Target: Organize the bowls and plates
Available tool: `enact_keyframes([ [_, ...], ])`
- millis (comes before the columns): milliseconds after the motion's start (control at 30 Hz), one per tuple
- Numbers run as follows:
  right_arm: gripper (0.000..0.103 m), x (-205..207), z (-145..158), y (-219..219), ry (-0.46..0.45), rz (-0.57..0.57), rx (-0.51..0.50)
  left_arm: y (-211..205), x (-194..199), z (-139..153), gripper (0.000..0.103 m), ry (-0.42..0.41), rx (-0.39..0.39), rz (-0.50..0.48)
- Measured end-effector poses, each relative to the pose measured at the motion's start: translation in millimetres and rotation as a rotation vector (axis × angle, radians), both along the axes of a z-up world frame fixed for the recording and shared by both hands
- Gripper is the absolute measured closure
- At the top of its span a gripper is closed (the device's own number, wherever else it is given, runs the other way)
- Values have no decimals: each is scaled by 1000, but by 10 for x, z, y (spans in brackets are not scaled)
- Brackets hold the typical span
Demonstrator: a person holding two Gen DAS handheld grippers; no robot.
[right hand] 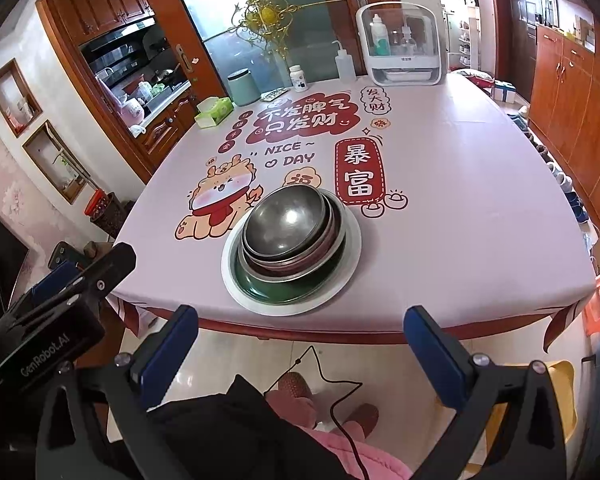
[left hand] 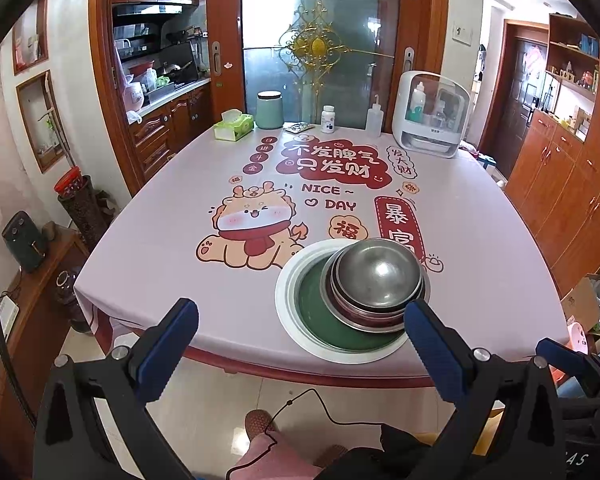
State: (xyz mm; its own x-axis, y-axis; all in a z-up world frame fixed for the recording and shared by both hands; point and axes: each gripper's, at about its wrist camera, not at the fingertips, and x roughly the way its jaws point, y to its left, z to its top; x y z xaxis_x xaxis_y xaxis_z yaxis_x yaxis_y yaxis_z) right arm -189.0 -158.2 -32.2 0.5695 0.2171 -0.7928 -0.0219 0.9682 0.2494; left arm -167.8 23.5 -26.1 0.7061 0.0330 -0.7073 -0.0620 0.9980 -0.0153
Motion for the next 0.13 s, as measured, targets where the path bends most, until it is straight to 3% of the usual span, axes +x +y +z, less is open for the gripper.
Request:
enact_keyframes([
  [133, 0, -2, -13, 2, 5, 1, 2, -5, 1, -8, 1, 4, 3, 1],
])
